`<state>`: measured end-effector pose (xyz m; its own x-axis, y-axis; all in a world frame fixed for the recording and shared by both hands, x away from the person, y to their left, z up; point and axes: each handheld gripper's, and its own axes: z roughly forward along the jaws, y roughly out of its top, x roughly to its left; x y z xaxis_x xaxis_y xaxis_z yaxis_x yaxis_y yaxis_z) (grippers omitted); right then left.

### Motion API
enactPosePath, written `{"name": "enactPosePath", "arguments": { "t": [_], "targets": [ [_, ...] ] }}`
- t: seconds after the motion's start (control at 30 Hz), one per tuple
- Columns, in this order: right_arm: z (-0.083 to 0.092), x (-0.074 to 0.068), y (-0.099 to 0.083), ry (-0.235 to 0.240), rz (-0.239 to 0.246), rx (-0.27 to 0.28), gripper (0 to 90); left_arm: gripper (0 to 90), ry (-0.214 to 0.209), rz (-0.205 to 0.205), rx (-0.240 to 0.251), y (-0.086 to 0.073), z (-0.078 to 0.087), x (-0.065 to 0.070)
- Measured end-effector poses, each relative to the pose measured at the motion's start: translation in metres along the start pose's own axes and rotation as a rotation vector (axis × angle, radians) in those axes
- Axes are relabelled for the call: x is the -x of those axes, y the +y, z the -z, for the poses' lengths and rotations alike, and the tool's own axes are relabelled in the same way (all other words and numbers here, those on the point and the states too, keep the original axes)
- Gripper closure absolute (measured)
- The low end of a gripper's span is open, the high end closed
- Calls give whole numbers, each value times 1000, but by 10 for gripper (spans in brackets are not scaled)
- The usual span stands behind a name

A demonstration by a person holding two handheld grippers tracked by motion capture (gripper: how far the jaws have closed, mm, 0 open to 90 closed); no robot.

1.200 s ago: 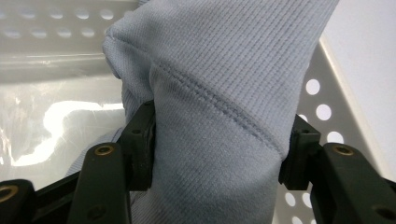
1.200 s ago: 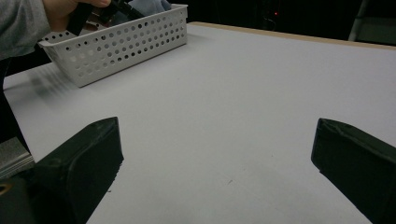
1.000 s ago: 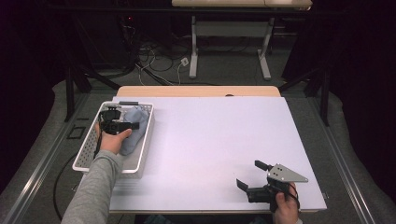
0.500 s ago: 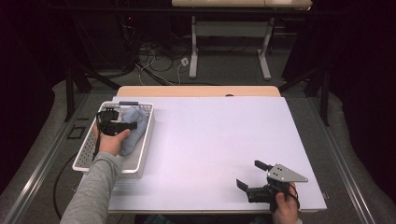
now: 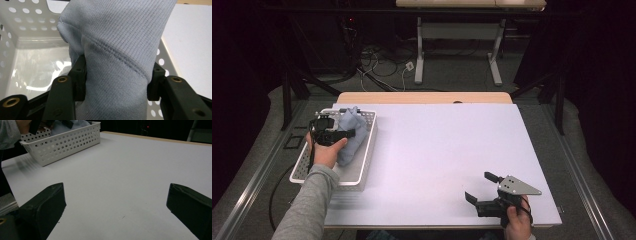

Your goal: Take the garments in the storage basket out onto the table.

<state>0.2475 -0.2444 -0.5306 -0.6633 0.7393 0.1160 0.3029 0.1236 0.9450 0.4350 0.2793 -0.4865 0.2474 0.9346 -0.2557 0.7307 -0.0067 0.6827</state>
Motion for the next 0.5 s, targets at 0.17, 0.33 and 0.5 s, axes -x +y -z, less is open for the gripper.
{"name": "enactPosePath", "arguments": {
  "t": [0.17,0.33,0.5],
  "targets": [
    [0,0,0,0,0,0,20,491,-7,3,27,0,8,0],
    [0,0,0,1,1,1,20,491,-10,9,46,0,16,-1],
    [0,0,0,0,2,0,20,490,-12,16,79,-1,21,0]
  ]
}}
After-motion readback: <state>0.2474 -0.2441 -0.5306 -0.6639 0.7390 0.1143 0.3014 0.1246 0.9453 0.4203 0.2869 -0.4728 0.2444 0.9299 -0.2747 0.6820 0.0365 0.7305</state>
